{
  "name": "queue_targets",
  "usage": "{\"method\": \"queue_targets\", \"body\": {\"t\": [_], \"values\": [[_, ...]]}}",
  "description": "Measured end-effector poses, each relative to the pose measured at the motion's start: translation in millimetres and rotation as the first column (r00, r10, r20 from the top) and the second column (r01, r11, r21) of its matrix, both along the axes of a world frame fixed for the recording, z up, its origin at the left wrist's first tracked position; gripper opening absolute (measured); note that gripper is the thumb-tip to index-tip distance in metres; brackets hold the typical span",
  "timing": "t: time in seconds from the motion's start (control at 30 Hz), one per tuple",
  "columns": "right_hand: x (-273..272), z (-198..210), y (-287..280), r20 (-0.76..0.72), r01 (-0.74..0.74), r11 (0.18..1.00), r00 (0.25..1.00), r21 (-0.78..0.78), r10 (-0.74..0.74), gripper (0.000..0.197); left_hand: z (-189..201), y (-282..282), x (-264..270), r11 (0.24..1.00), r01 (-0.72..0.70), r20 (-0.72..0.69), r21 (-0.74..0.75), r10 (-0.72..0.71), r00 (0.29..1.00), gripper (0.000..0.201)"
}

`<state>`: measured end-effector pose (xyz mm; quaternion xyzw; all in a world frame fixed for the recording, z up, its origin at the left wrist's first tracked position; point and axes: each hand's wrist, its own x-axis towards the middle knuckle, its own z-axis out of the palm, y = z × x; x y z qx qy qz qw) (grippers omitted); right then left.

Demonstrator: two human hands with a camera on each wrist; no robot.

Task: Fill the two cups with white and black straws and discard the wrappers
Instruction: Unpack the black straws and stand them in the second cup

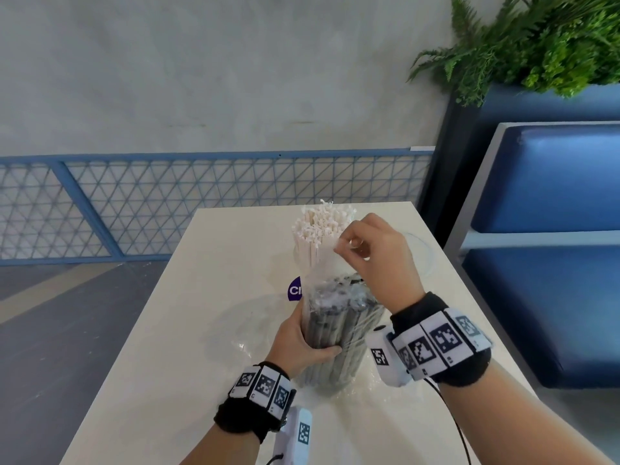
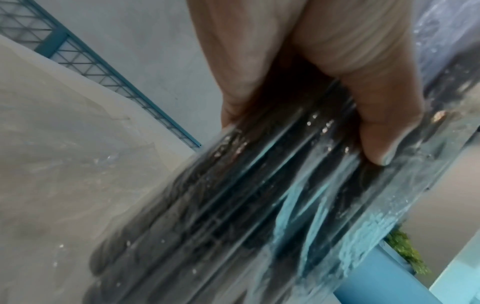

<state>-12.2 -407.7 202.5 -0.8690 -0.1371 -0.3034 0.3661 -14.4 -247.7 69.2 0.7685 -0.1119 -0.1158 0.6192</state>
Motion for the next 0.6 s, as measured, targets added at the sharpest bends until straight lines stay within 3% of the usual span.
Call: {"method": "queue_targets", "body": {"t": [0.1, 0.23, 0.27, 0.33, 0.4, 0.43, 0.53, 0.6], "values": [[7, 5, 0, -0.139, 0.054, 0.986, 0.990, 0.159, -0.032, 0.010, 2, 0, 1, 0.999, 0.017, 0.028, 0.043, -0.018, 0.999, 0.086], [-2, 15, 1, -0.229, -0.112, 0.938, 0.954, 0.328, 0.194, 0.032, -4, 5, 2, 0.998, -0.066, -0.023, -0.005, 0.066, 0.998, 0.088], [-8, 18, 1, -0.202, -0.132, 0.949, 0.960, 0.288, 0.195, 0.032, -4, 6, 2, 0.997, -0.079, -0.033, -0.011, 0.079, 0.996, 0.087], [-20, 19, 2, -0.132, -0.136, 0.989, 0.981, 0.052, 0.142, 0.020, -3, 7, 2, 0.997, -0.074, -0.040, -0.021, 0.073, 0.997, 0.085], [-26, 14, 3, -0.189, -0.138, 0.959, 0.978, -0.246, 0.092, 0.011, -3, 7, 2, 0.998, -0.063, -0.039, -0.027, 0.062, 0.997, 0.083], [-27, 9, 3, -0.255, -0.149, 0.926, 0.965, -0.346, 0.060, 0.017, -3, 7, 2, 0.998, -0.062, -0.039, -0.029, 0.060, 0.997, 0.082], [-29, 7, 1, -0.410, -0.153, 0.929, 0.912, -0.336, 0.002, 0.026, -5, 7, 3, 0.998, -0.062, -0.042, -0.028, 0.061, 0.997, 0.087], [-27, 10, 4, -0.404, -0.141, 0.927, 0.915, -0.348, -0.013, 0.020, -5, 7, 3, 0.999, -0.051, -0.043, -0.012, 0.051, 0.998, 0.089]]}}
